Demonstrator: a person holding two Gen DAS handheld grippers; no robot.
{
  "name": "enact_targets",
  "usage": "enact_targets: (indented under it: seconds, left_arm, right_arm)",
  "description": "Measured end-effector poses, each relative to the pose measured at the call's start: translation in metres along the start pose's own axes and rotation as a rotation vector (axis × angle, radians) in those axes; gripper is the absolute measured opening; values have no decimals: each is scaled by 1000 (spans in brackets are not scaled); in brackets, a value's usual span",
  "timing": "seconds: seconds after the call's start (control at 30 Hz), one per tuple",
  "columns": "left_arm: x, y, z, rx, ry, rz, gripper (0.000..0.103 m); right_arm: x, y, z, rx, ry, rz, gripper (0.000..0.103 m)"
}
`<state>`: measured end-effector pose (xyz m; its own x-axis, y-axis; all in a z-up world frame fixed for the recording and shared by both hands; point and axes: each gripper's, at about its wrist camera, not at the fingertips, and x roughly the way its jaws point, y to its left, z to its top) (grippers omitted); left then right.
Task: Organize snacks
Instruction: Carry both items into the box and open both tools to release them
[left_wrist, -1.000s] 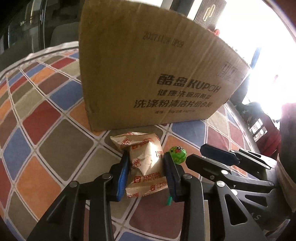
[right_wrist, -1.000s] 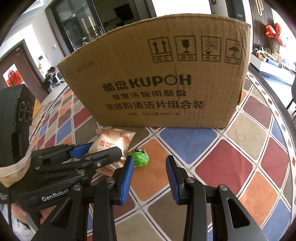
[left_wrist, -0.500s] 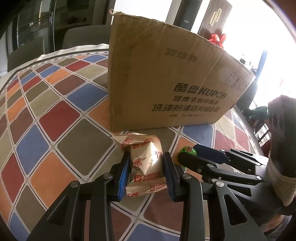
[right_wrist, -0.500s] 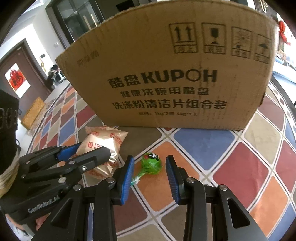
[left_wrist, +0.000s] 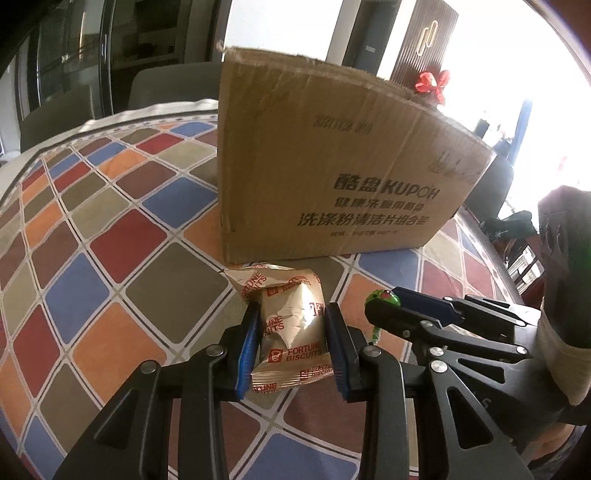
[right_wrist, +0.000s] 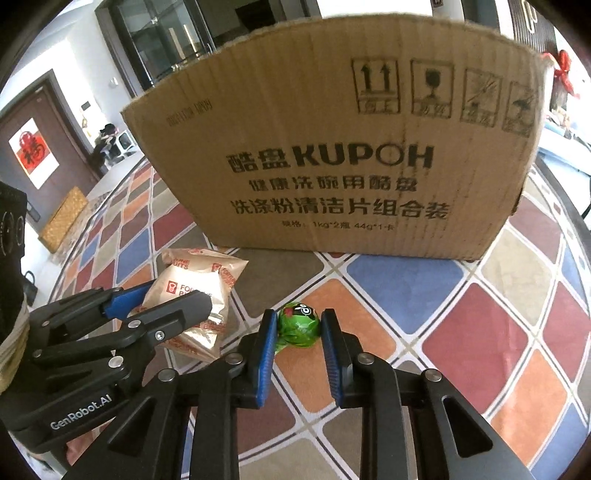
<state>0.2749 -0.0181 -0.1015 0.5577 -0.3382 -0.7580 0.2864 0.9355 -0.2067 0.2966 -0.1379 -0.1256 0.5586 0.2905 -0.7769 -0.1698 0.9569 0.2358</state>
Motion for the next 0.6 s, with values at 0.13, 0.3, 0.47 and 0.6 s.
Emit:
enact_targets:
  seconds: [0.13, 0.3, 0.47, 0.6]
  left_arm:
    - [-12, -6, 2, 9, -29, 4, 35]
    - [-28, -13, 6, 12, -67, -3, 34]
    - [-44, -20, 10, 17, -108, -6, 34]
    - [-60, -26, 15, 28, -149, -7, 34]
  right_arm:
    - [-13, 3, -1, 1, -27, -5, 26]
    - [-33, 5, 0, -6, -72, -15, 26]
    - [-56, 5, 3, -16, -122, -21, 26]
    - [-71, 5, 9, -14, -156, -16, 26]
